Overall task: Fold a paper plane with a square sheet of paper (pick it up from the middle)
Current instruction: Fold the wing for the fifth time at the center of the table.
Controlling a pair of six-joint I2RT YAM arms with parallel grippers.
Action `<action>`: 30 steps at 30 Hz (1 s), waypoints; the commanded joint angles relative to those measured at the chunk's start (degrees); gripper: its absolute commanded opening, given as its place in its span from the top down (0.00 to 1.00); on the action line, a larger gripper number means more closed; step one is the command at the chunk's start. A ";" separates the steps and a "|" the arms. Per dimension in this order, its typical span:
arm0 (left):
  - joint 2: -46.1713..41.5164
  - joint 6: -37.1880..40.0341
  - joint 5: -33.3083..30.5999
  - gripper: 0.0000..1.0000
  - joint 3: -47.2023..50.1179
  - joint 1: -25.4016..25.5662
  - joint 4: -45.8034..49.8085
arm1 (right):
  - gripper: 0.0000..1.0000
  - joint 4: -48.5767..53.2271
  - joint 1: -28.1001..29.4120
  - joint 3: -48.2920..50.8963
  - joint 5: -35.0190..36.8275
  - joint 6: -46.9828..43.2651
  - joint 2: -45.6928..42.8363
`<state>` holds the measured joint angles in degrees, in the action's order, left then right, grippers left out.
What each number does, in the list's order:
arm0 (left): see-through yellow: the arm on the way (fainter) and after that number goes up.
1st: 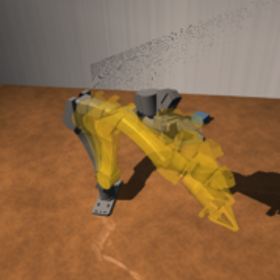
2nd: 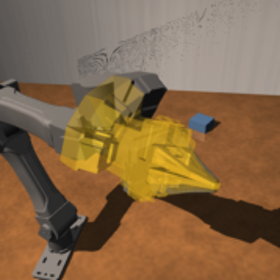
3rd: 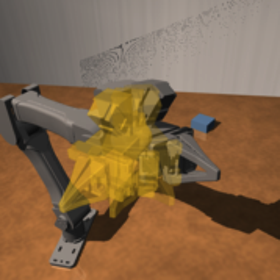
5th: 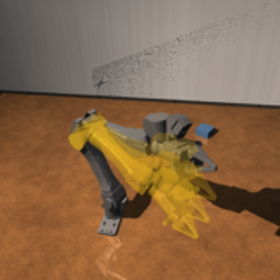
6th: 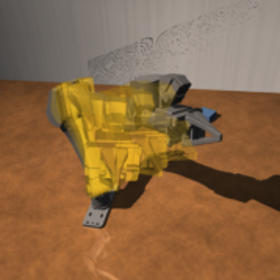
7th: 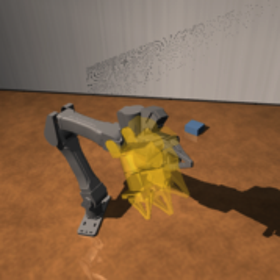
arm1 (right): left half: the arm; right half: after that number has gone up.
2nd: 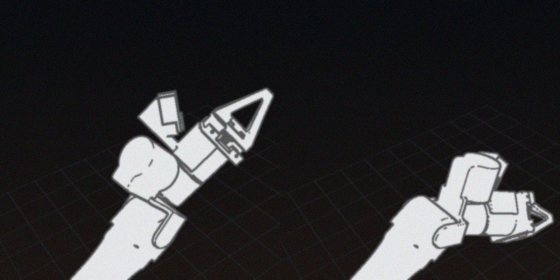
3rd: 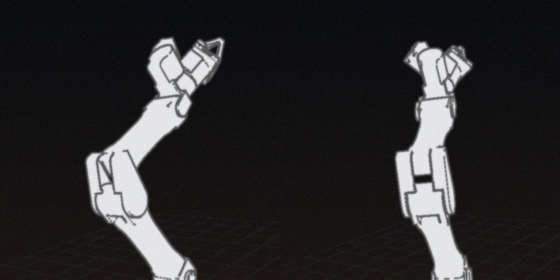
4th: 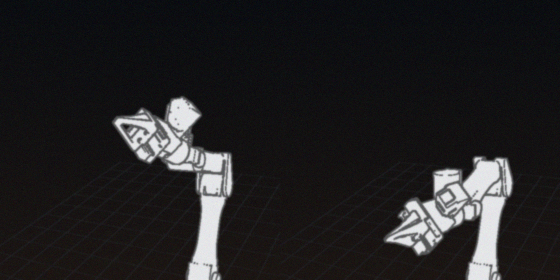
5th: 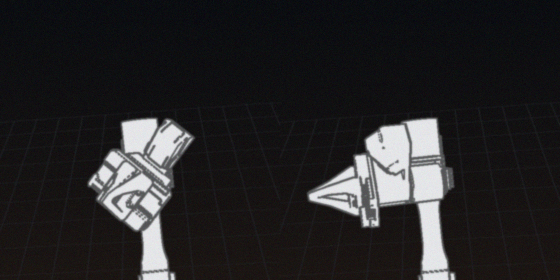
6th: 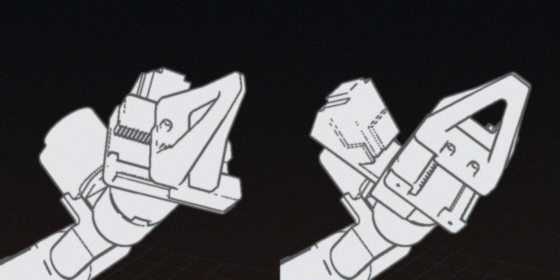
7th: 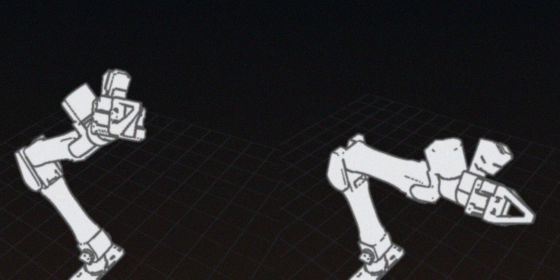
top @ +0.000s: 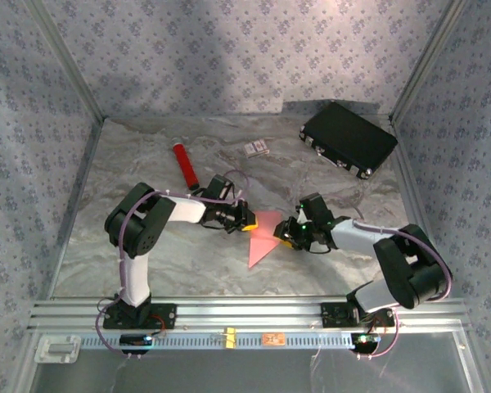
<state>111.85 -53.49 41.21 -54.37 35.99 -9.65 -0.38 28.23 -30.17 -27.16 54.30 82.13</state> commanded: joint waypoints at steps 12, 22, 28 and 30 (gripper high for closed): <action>-0.41 0.50 -3.86 0.96 1.65 -0.84 6.67 | 0.64 -1.53 4.78 4.50 4.34 13.16 -5.34; -0.41 0.41 -3.67 0.96 1.24 -0.76 6.99 | 0.66 -9.54 6.14 3.19 4.75 14.04 -0.65; -0.06 0.75 -3.41 0.96 0.70 -0.70 7.43 | 0.66 -10.73 5.04 1.53 5.49 11.74 -0.91; -0.08 0.76 -3.42 0.96 0.63 -0.74 7.48 | 0.66 -9.60 4.82 1.43 5.84 11.75 -1.48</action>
<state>111.44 -53.43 40.69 -54.37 35.99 -8.67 -5.41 33.26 -26.55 -23.38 67.53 79.85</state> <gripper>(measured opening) 0.042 0.340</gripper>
